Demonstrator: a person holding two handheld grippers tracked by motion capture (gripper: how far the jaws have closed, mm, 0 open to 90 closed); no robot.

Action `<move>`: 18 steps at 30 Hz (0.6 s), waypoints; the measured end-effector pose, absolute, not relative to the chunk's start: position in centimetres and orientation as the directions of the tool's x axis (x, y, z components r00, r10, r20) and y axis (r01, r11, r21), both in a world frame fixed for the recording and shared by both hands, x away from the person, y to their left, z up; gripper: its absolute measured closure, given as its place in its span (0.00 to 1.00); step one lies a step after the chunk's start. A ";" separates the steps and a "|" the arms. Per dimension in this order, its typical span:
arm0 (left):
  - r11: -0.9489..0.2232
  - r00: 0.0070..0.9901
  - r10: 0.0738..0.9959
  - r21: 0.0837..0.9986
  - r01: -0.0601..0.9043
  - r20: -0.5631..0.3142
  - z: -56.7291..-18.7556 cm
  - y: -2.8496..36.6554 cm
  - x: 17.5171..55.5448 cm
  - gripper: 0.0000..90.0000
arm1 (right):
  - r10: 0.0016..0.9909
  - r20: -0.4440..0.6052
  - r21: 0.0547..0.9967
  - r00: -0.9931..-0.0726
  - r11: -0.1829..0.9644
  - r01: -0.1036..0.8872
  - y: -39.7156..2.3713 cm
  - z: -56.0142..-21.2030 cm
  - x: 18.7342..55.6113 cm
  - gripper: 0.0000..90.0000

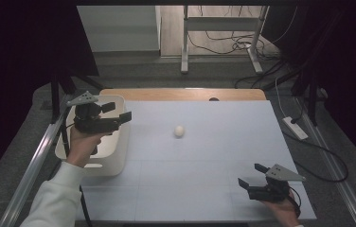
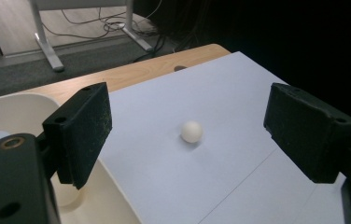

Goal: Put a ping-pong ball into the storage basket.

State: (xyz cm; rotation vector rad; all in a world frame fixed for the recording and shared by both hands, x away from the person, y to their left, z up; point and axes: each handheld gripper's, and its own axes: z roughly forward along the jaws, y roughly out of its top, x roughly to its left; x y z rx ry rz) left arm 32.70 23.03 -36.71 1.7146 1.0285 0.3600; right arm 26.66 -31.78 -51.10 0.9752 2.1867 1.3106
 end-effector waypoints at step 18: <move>-0.100 0.649 0.728 0.902 0.421 -0.222 -36.6 20.8 31.8 0.18 | 0.742 0.007 0.878 -0.671 0.317 0.360 -31.6 -51.1 26.7 0.13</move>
